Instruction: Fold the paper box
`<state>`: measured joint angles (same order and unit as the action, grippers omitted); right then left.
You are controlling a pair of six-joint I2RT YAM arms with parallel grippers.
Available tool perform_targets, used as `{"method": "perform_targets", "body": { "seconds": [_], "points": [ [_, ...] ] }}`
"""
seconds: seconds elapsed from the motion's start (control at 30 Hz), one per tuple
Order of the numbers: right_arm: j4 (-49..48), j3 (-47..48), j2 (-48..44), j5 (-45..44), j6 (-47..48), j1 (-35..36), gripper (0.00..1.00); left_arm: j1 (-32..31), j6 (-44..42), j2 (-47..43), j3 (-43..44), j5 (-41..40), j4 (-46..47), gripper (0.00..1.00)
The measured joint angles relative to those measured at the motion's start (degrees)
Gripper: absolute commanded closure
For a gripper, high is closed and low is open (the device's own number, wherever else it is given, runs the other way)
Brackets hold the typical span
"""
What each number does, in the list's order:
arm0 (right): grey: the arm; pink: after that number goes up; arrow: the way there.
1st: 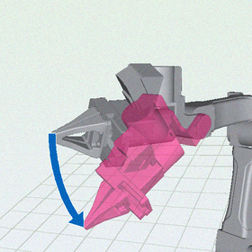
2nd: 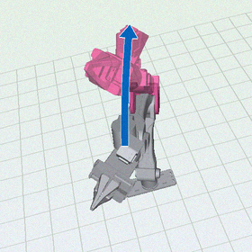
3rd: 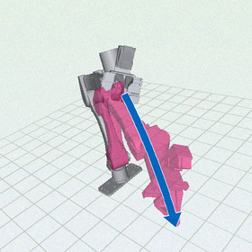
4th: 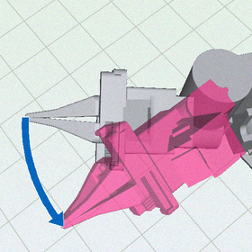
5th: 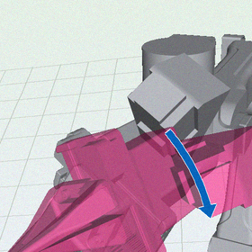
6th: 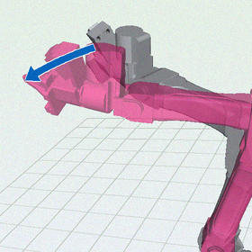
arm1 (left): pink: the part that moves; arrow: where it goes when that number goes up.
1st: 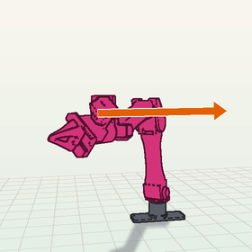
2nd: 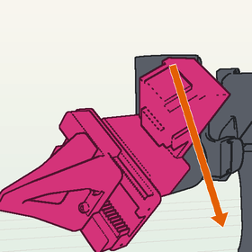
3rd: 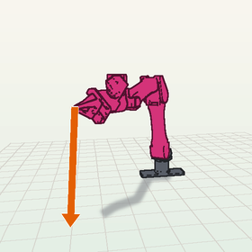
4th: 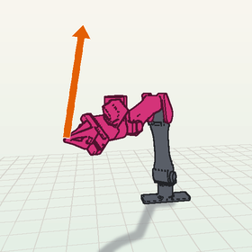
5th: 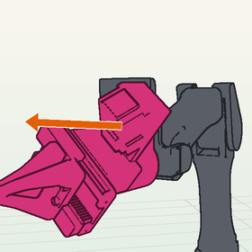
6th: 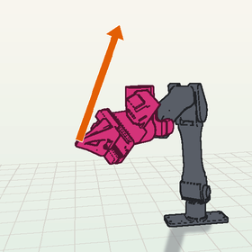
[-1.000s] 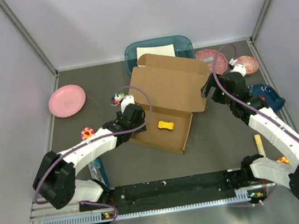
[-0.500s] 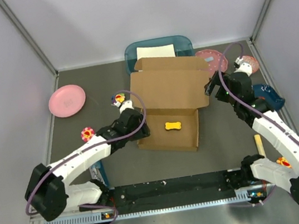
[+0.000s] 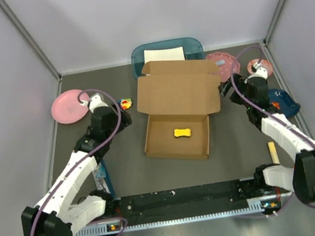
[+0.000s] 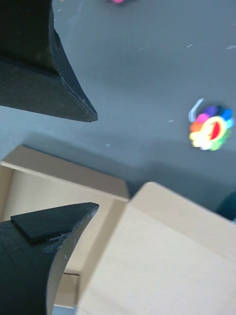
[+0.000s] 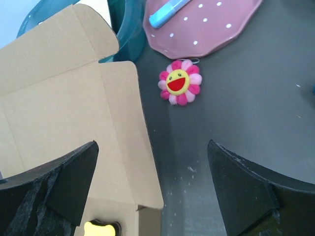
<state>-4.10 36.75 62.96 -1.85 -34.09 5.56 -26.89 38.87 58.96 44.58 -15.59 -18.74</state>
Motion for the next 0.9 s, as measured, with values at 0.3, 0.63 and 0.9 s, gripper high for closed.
{"method": "perform_targets", "body": {
  "seconds": [0.3, 0.63, 0.9],
  "points": [
    [-12.02, 2.16, 13.35, 9.01, 0.02, -1.51, 0.12, 13.57, -3.52, 0.83, 1.73, 10.64, 13.03, 0.28],
    [-18.08, 8.07, 24.06, 16.90, 0.22, -2.97, 0.26, 24.55, -6.38, 16.06, 9.99, 35.21, 25.24, 0.32],
    [-19.30, 8.35, 25.44, 20.52, 0.92, -3.08, 0.53, 26.36, -7.58, 21.94, 11.28, 45.40, 26.82, 0.30]
  ]
}}
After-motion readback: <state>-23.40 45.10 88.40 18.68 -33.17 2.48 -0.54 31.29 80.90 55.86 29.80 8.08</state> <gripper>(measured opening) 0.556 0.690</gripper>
